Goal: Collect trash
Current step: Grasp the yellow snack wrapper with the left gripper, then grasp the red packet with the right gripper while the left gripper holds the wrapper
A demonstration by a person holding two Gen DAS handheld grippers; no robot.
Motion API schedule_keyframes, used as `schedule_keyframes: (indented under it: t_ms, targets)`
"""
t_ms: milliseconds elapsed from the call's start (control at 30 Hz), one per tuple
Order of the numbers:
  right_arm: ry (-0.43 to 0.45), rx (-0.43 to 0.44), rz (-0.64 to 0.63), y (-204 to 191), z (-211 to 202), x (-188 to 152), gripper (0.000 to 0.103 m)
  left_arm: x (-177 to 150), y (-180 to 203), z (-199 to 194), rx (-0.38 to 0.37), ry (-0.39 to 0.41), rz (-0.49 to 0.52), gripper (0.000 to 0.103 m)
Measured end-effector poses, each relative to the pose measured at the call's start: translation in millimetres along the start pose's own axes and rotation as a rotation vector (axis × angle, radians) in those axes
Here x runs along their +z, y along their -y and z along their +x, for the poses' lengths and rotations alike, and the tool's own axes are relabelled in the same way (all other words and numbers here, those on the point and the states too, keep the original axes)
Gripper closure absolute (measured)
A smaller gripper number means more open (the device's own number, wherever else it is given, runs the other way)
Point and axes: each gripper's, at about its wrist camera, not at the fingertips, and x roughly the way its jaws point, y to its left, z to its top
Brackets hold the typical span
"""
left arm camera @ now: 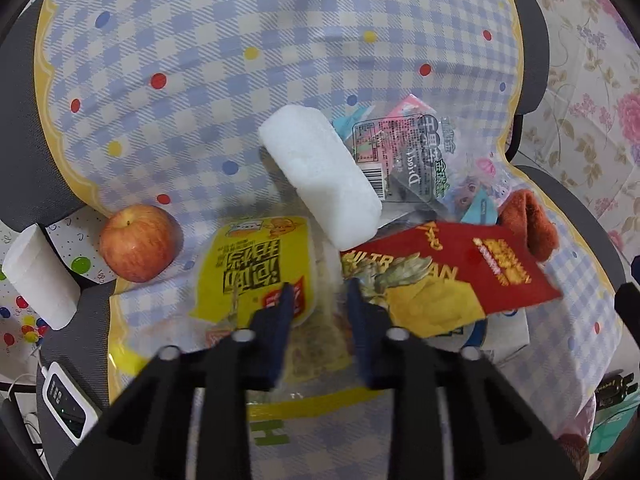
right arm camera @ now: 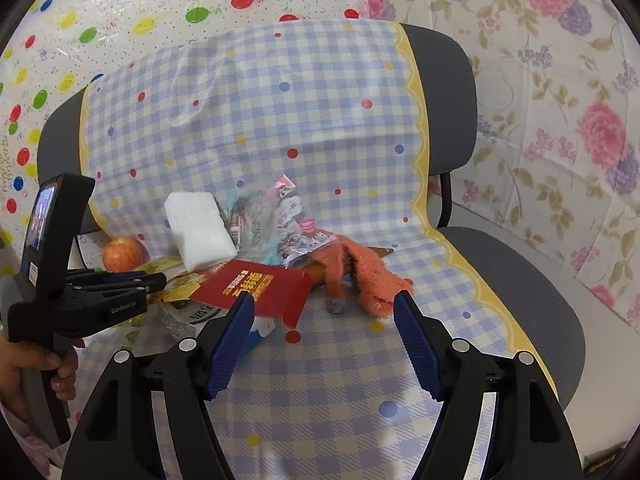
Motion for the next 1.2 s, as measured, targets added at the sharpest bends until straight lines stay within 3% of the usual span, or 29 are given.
schedule_keyframes:
  t_ms: [133,367,500,633,767,833,1067,1200]
  targets:
    - [0.018,0.014,0.001,-3,-9,3,0.031,-2,-15,-25,0.000,0.079,0.021,0.096]
    - [0.052,0.078,-0.001,-21,-18,10,0.024,-12,-51,-99,-0.006,0.298,-0.047,0.097]
    - [0.039,0.105,-0.032,-44,-7,12,0.024,-17,-64,-110,-0.012,0.360,-0.104,0.097]
    - [0.013,0.128,-0.080,-77,16,13,0.025,-19,-72,-99,-0.031,0.362,-0.151,0.097]
    - [-0.025,0.162,-0.158,-107,31,8,0.033,-27,-81,-91,-0.057,0.366,-0.157,0.097]
    - [-0.041,0.143,-0.222,-115,34,-1,0.035,-34,-84,-90,-0.067,0.365,-0.153,0.097]
    - [-0.091,0.000,-0.197,-63,36,-27,0.035,-52,-77,-79,-0.130,0.351,-0.171,0.097]
    - [-0.081,-0.013,-0.227,-61,37,-26,0.033,-50,-71,-70,-0.146,0.337,-0.183,0.097]
